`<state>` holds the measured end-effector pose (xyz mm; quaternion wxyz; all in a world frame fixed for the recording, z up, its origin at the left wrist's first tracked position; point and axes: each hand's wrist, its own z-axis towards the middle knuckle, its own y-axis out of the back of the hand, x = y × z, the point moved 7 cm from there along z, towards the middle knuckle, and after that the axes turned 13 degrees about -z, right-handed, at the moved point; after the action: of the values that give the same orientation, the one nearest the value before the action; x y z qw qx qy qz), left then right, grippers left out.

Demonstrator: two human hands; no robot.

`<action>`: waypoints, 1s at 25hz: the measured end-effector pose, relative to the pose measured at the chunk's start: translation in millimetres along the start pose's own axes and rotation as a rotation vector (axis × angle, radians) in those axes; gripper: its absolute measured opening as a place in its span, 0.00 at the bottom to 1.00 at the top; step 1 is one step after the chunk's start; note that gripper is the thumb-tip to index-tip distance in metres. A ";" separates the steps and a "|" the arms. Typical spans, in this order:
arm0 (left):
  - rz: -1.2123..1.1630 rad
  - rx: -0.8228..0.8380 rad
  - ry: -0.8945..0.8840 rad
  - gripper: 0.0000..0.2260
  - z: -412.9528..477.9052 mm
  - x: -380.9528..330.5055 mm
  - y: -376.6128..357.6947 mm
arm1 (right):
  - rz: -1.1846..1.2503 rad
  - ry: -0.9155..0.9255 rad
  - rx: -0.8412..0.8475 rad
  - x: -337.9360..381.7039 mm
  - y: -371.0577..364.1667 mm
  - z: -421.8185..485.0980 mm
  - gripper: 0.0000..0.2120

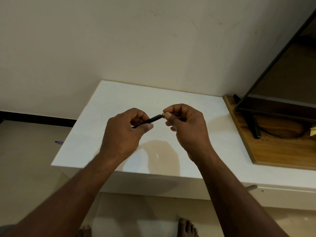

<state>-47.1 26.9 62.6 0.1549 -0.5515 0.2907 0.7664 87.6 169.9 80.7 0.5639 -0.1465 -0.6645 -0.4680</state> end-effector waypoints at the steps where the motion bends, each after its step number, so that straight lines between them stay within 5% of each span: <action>1: -0.002 0.001 0.001 0.05 0.1 0.1 -0.1 | -0.002 0.003 -0.001 0.1 -0.2 0.1 0.07; 25: 0.026 0.004 -0.015 0.05 0.0 -2.2 1.0 | -0.260 0.129 -0.052 2.6 -1.1 0.3 0.10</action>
<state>-46.9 26.3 65.0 0.1480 -0.5415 0.2982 0.7720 85.8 168.7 82.5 0.5361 -0.0433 -0.6279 -0.5625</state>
